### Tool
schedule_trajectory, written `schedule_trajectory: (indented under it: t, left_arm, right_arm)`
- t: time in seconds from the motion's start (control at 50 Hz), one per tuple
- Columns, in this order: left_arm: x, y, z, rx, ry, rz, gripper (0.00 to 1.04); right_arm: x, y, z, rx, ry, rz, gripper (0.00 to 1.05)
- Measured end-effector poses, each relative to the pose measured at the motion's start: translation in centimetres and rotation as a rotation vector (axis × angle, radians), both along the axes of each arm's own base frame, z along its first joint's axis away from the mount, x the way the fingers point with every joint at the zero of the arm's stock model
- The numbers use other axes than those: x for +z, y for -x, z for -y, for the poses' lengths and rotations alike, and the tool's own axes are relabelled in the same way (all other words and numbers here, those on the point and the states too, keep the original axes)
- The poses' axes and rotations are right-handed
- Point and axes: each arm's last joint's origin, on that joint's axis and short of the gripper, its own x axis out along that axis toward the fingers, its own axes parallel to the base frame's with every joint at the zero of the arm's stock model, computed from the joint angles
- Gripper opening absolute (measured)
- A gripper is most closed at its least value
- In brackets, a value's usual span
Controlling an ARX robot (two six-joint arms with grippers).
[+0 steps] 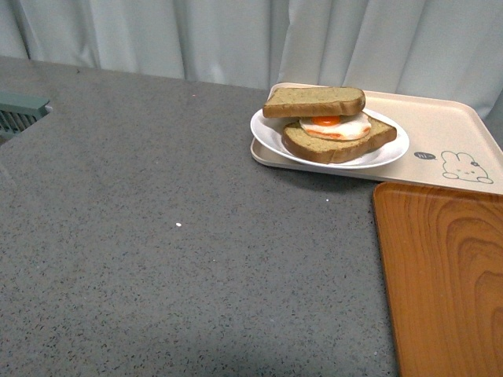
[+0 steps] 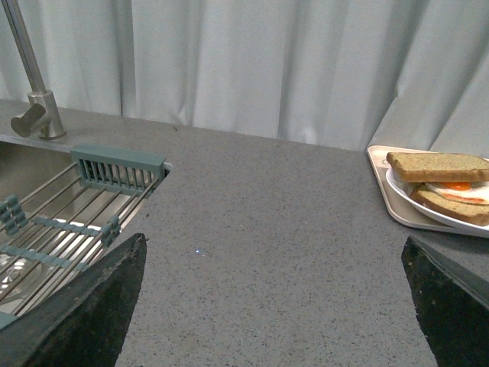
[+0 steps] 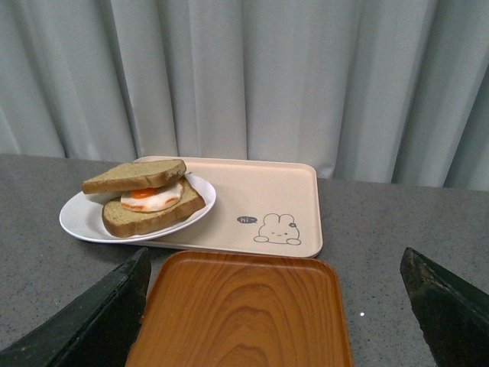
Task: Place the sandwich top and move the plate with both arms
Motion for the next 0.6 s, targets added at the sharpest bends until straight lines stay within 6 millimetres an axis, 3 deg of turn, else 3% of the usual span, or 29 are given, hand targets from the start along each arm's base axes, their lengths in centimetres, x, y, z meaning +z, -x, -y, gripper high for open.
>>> schedule_trajectory:
  t: [0.599]
  left_arm:
    - [0.00,0.00,0.00,0.000,0.000,0.000,0.98]
  right_arm:
    - [0.00,0.00,0.00,0.000,0.000,0.000,0.96]
